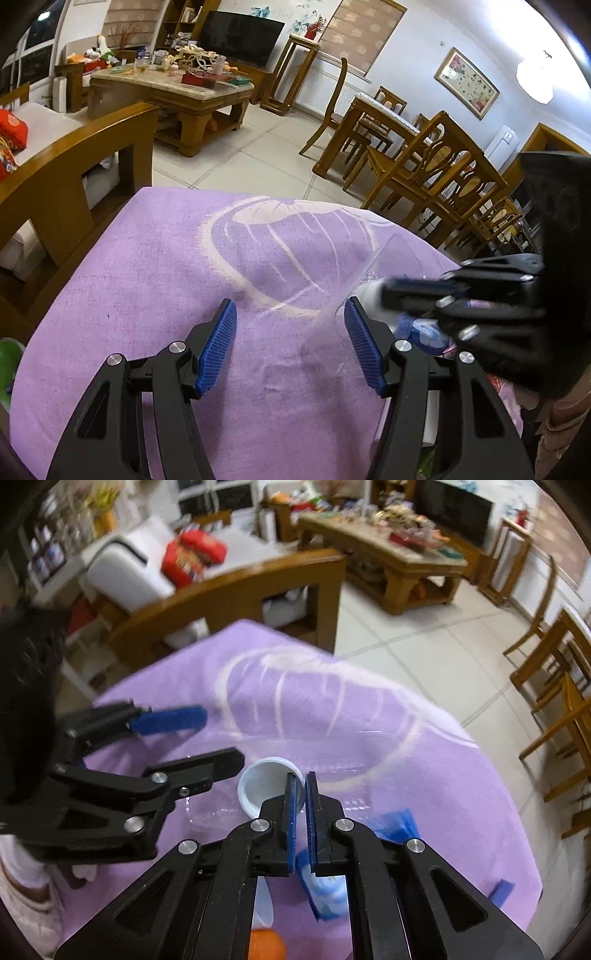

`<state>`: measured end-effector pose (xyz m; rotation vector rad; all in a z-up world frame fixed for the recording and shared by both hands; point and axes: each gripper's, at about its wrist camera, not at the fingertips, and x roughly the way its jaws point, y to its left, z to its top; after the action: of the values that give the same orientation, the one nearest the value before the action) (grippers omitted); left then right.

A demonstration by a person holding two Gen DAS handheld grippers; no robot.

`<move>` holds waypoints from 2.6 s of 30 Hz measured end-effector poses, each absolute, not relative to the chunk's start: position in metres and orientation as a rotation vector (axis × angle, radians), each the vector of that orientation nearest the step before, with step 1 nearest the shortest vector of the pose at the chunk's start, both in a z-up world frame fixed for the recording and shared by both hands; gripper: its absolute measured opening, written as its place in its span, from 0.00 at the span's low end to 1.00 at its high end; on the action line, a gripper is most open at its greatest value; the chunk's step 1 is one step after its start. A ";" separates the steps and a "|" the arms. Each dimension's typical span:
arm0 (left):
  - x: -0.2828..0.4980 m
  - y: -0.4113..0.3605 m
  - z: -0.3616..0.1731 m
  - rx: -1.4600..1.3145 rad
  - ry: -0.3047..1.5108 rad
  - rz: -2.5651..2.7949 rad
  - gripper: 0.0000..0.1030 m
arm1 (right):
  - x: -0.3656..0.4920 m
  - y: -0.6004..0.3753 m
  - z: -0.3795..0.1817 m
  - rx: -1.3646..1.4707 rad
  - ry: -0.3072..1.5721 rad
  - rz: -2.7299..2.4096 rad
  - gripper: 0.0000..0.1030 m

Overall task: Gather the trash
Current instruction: 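Grasp the clear plastic tray with the left tool while the right tool grasps the white cup, then carry both items over the black bin while both tools open to drop them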

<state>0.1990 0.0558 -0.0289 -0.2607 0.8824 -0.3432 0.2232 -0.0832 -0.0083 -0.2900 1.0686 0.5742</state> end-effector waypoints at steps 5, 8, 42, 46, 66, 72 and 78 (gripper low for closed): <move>0.199 0.050 -0.030 -0.195 0.873 -0.322 0.59 | 0.205 -0.134 0.028 -0.087 0.920 0.508 0.05; 0.199 0.037 -0.029 -0.116 0.881 -0.282 0.59 | 0.175 -0.168 0.048 0.055 0.818 0.522 0.05; 0.071 -0.037 0.047 -0.220 0.653 -0.546 0.19 | -0.110 -0.454 0.027 0.619 0.444 0.359 0.06; 0.060 -0.089 0.054 -0.190 0.639 -0.634 0.19 | -0.132 -0.495 0.032 0.634 0.377 0.264 0.06; 0.043 -0.327 0.010 -0.013 0.769 -0.959 0.19 | -0.203 -0.659 -0.023 0.725 0.301 -0.132 0.06; 0.033 -0.375 -0.012 0.075 0.815 -0.986 0.19 | -0.205 -0.672 -0.039 0.754 0.317 -0.173 0.06; 0.023 -0.405 -0.025 0.180 0.830 -0.976 0.20 | -0.201 -0.677 -0.050 0.776 0.324 -0.188 0.06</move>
<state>0.0225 -0.4049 -0.0252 0.1803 0.8295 -0.9763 -0.2009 -0.6769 -0.0503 0.7764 0.3244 -0.1880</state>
